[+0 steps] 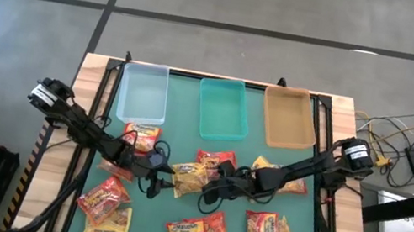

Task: Sort Maruchan noodles
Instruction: Put the yellow noodle pack into the transparent bin

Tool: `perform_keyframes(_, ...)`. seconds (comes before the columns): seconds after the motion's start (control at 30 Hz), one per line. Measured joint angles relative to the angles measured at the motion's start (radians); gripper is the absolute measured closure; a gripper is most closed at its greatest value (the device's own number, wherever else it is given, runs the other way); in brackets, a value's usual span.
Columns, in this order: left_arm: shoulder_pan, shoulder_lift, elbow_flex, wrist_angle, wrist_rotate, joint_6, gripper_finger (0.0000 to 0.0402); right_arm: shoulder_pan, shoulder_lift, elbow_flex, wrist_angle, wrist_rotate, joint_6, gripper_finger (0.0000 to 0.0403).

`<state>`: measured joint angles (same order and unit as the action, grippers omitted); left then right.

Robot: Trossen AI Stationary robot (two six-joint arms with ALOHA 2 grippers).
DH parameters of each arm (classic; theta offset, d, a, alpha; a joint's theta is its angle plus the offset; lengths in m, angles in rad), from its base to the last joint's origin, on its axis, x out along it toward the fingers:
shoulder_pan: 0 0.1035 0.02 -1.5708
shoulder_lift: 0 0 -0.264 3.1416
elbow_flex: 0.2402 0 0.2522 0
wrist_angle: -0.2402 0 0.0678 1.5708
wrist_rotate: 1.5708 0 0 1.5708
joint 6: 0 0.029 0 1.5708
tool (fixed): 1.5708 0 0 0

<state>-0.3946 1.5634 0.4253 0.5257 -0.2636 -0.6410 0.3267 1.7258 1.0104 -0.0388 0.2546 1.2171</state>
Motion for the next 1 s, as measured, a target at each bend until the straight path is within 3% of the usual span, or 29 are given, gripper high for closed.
perform_keyframes(0.57, 0.000, 0.115, 0.061, 0.011, -0.007, 0.003, 0.0161, -0.012, 0.066, 0.000, 0.137, 0.060, -0.067, 0.0179)
perform_keyframes(1.0, 0.000, 0.124, 0.077, 0.016, -0.007, 0.021, 0.0161, -0.024, 0.075, 0.000, 0.179, 0.061, -0.140, 0.0195)
